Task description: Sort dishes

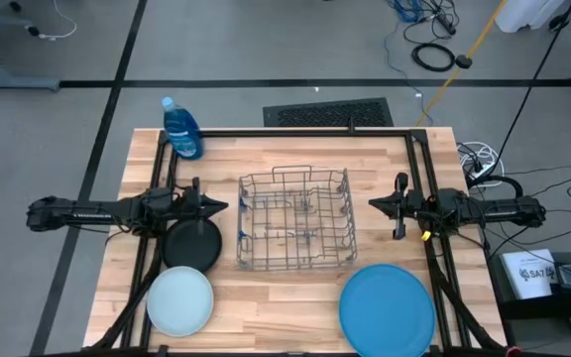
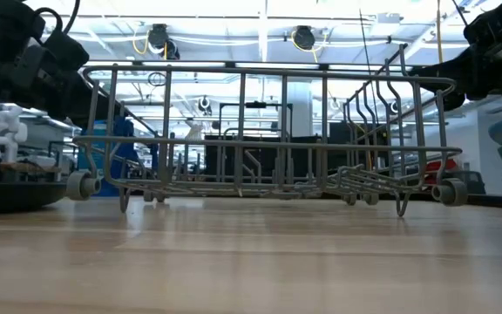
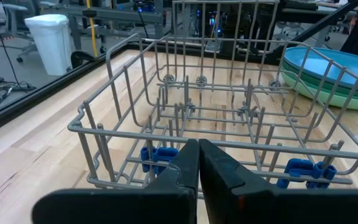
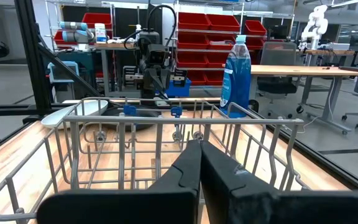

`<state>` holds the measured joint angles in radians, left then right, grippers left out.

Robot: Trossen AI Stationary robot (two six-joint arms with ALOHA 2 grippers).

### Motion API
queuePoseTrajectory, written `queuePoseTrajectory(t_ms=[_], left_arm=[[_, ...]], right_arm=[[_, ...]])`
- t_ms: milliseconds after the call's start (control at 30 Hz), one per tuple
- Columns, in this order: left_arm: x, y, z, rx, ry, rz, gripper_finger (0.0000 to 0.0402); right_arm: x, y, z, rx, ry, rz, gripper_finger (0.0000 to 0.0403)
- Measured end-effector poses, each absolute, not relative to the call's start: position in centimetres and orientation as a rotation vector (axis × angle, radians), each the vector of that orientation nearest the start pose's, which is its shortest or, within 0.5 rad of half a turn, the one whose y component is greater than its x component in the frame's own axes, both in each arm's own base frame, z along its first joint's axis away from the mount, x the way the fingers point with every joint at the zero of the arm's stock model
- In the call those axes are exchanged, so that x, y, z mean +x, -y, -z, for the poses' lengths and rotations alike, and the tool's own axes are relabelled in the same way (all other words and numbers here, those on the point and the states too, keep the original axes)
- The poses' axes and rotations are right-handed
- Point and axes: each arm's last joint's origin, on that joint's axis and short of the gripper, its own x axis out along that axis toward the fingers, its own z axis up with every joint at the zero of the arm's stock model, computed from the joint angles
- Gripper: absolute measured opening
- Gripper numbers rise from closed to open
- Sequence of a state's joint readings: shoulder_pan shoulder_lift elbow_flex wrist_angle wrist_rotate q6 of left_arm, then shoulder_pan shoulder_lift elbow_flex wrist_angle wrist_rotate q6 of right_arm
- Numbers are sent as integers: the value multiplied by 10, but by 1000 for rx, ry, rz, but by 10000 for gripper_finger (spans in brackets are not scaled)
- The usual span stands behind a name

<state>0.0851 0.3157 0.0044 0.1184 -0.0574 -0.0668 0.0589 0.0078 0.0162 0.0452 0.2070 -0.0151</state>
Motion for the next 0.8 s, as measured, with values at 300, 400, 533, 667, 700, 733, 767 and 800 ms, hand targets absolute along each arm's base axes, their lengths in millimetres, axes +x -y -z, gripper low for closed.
queuePoseTrajectory(t_ms=[300, 400, 533, 667, 700, 733, 767, 800], left_arm=[[115, -11, -149, -69, -188, -149, 13], [115, -11, -149, -69, -188, -149, 13], [115, -11, -149, -69, -188, -149, 13], [115, -11, -149, -69, -188, -149, 13], [115, -12, -149, -69, -188, -149, 13], [115, -11, -149, -69, -188, -148, 13], [115, -12, -149, -69, -188, -149, 13], [115, -11, -149, -69, -188, -149, 13]], right_arm=[[97, 0, -173, -8, 52, 149, 0], [97, 0, -173, -6, 52, 149, 0], [97, 0, -174, 235, 79, 143, 0], [96, 2, -180, 495, 171, 157, 0], [95, 2, -182, 506, 203, 178, 0], [95, 3, -185, 519, 236, 183, 0], [94, 3, -188, 531, 269, 172, 0], [93, 2, -192, 549, 299, 141, 0]])
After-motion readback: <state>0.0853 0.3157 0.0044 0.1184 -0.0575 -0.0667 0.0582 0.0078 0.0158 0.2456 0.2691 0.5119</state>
